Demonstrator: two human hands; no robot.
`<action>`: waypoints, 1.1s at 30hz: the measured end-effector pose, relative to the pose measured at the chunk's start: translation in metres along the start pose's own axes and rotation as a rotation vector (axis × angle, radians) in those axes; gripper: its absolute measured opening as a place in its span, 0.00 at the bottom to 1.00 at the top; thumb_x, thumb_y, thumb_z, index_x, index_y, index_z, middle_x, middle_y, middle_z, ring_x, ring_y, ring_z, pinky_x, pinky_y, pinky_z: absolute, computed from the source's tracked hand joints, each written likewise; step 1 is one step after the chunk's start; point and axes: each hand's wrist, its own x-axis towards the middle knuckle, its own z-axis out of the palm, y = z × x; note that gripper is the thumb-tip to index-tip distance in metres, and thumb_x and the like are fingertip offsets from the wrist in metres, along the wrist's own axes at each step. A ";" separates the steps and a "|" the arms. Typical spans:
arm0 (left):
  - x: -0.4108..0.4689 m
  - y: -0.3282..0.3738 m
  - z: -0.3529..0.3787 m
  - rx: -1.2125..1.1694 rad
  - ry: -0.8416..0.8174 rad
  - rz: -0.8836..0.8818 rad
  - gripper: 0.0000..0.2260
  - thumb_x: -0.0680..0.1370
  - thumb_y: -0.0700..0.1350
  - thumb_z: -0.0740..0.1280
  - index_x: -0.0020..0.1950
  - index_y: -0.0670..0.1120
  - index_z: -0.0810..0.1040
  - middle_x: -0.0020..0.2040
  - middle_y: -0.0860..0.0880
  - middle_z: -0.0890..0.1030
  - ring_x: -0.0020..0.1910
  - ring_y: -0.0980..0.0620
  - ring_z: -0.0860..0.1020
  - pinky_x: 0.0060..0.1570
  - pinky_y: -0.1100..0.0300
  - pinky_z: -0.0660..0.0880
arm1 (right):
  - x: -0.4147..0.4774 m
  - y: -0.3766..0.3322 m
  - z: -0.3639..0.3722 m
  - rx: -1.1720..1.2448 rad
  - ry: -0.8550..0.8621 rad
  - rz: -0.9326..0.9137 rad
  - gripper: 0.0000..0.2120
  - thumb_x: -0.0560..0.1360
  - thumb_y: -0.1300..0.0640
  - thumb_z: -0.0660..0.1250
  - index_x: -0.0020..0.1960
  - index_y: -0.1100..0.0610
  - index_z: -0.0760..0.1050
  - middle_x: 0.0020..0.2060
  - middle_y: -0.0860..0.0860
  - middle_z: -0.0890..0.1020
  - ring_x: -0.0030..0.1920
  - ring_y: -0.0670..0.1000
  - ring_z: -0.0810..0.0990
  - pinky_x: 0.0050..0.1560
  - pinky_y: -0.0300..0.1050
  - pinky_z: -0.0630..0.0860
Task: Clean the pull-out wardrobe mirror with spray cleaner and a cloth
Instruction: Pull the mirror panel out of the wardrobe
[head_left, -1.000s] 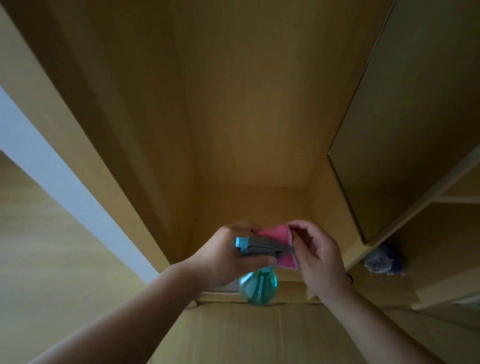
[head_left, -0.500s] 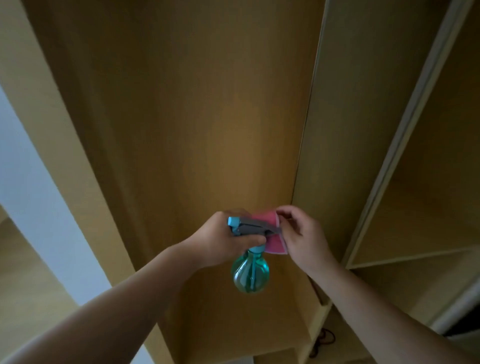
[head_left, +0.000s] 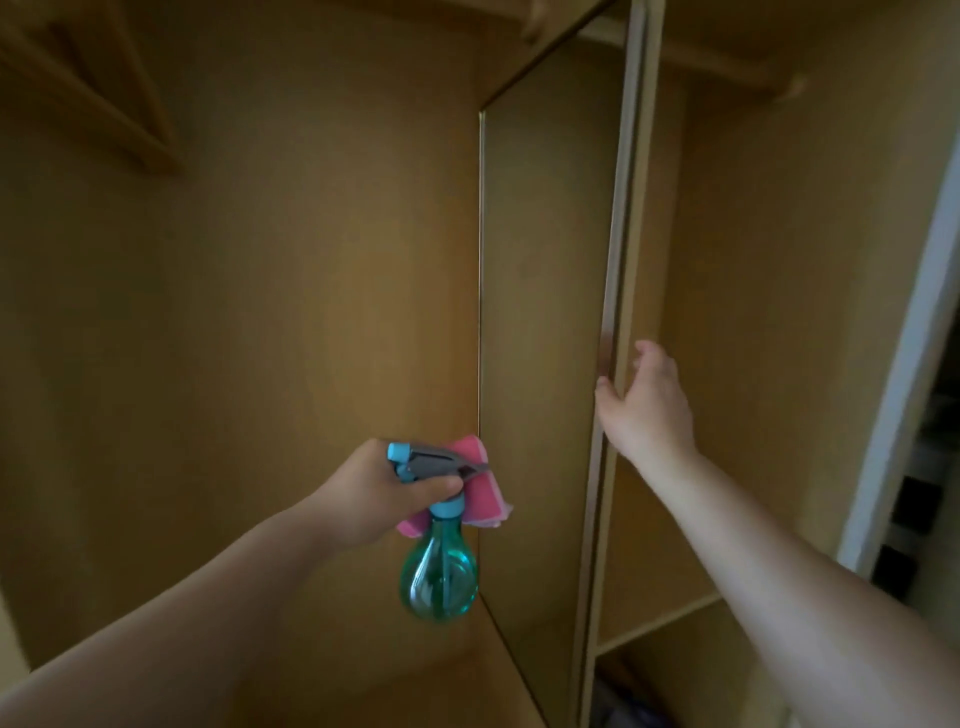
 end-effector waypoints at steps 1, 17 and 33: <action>0.003 0.004 0.002 0.008 -0.005 0.005 0.06 0.74 0.45 0.73 0.48 0.44 0.83 0.43 0.43 0.85 0.41 0.42 0.83 0.45 0.45 0.80 | 0.005 0.002 -0.001 0.016 -0.085 0.007 0.27 0.79 0.51 0.63 0.75 0.55 0.60 0.68 0.53 0.72 0.60 0.54 0.76 0.57 0.48 0.75; -0.022 0.056 0.049 0.120 0.196 -0.141 0.07 0.74 0.47 0.74 0.48 0.46 0.83 0.41 0.48 0.85 0.41 0.48 0.83 0.42 0.56 0.80 | 0.038 0.026 -0.007 0.110 -0.472 -0.098 0.16 0.80 0.56 0.62 0.67 0.54 0.69 0.61 0.52 0.77 0.60 0.53 0.78 0.48 0.41 0.73; -0.063 0.094 0.031 0.089 0.123 -0.077 0.10 0.73 0.48 0.73 0.53 0.49 0.82 0.44 0.53 0.86 0.43 0.55 0.84 0.43 0.62 0.80 | -0.033 0.060 -0.112 0.085 -0.378 -0.084 0.13 0.79 0.56 0.63 0.63 0.53 0.69 0.53 0.48 0.77 0.55 0.49 0.78 0.48 0.38 0.75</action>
